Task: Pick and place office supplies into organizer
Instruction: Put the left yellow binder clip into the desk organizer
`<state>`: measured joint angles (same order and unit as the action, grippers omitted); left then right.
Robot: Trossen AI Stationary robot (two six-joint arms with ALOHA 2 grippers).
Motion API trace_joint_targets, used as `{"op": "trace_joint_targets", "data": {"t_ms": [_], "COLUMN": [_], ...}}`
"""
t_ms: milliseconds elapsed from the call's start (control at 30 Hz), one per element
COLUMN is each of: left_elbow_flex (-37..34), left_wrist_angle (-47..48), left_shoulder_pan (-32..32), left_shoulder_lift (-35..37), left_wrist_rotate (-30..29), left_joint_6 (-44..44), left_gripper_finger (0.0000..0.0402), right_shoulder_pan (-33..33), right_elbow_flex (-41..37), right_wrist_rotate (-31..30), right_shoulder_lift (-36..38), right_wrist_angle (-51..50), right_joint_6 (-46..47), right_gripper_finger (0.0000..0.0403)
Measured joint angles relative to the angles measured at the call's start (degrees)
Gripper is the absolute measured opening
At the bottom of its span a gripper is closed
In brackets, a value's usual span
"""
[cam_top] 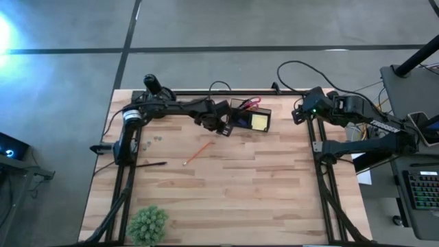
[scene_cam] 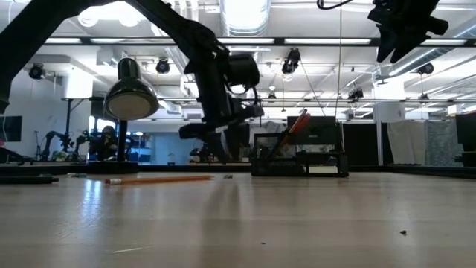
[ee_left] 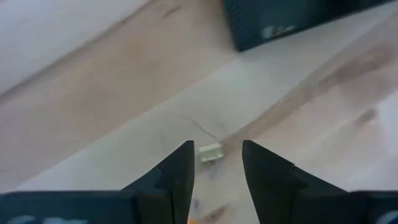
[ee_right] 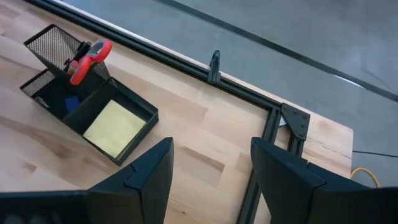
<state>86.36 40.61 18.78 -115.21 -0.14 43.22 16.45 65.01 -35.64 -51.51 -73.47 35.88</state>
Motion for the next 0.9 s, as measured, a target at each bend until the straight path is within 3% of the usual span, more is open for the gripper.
{"op": "trace_joint_targets", "data": {"t_ms": [600, 900], "left_elbow_flex": [-1.8, -1.91], "left_wrist_angle": [-1.39, -2.72], "left_shoulder_pan": [-1.77, -1.53], "left_shoulder_lift": [-1.73, -1.73], "left_wrist_rotate": [1.24, -1.32], "left_joint_6": [1.51, 1.5], "left_gripper_finger": [0.0121, 0.0121], "right_shoulder_pan": [0.0, 0.0], "right_elbow_flex": [0.0, 0.0], "right_wrist_rotate": [-0.02, -0.03], "right_shoulder_lift": [0.07, 0.07], "right_wrist_angle": [0.02, 0.03], "right_joint_6": [-0.13, -0.13], "right_gripper_finger": [0.0206, 0.0206]}}
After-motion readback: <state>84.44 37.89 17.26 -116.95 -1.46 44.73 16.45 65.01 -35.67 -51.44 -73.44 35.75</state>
